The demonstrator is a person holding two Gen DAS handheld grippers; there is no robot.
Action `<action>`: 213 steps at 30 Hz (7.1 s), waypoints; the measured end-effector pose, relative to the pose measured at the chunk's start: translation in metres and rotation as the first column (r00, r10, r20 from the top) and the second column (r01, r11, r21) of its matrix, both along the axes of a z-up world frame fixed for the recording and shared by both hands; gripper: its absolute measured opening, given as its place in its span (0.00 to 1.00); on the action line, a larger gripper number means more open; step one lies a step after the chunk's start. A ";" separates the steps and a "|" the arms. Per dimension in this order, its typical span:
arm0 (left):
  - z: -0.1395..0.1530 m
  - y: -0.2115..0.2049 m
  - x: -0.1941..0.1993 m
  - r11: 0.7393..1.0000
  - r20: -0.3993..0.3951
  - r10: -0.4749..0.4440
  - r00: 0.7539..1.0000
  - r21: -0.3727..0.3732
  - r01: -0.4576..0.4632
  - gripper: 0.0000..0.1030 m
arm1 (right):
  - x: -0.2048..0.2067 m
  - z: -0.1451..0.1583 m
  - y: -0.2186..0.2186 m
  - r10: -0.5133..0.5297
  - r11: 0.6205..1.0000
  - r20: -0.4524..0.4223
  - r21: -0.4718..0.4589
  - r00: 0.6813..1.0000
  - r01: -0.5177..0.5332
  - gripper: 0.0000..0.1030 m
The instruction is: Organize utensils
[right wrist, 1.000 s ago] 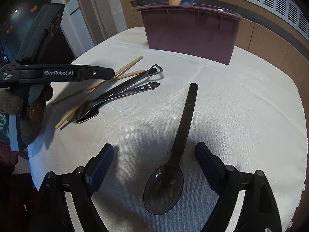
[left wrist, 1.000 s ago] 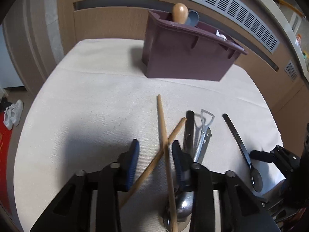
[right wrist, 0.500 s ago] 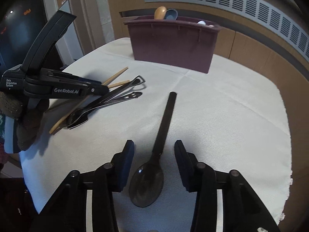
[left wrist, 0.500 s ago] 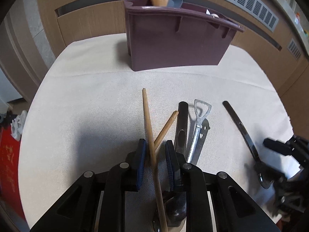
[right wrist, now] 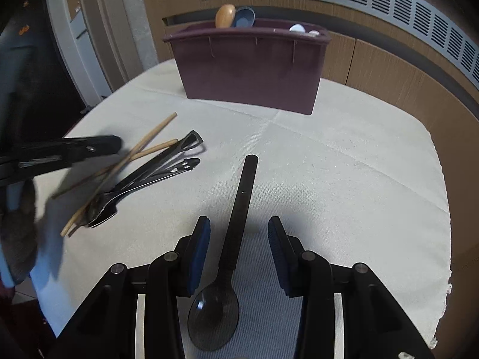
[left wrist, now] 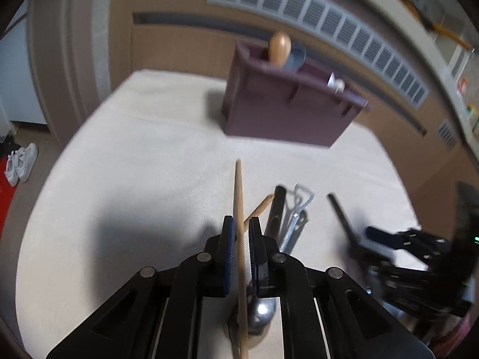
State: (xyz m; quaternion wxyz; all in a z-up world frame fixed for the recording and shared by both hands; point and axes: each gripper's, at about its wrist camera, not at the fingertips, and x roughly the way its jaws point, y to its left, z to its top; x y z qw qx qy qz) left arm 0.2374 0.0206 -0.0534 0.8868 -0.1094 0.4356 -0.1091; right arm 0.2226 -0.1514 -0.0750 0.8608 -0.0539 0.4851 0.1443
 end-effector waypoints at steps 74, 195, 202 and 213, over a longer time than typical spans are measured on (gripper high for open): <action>0.185 -0.025 -0.023 0.983 0.639 0.059 0.767 -0.170 0.066 0.06 | 0.005 0.207 -0.041 -0.196 0.960 0.649 0.279 0.735 0.010 0.11; -0.007 0.071 -0.015 0.987 0.041 0.157 0.987 0.028 -0.158 0.56 | 0.047 -0.006 0.083 0.046 0.989 -0.089 0.141 0.995 -0.034 0.25; -0.011 0.061 -0.016 0.994 0.030 0.108 0.994 -0.007 -0.108 0.56 | 0.048 -0.012 0.109 0.118 0.992 -0.019 -0.048 0.993 -0.119 0.17; -0.025 0.042 -0.011 0.993 -0.054 0.062 0.997 0.102 -0.057 0.56 | 0.029 0.008 -0.003 -0.036 0.997 0.006 0.066 0.999 0.035 0.10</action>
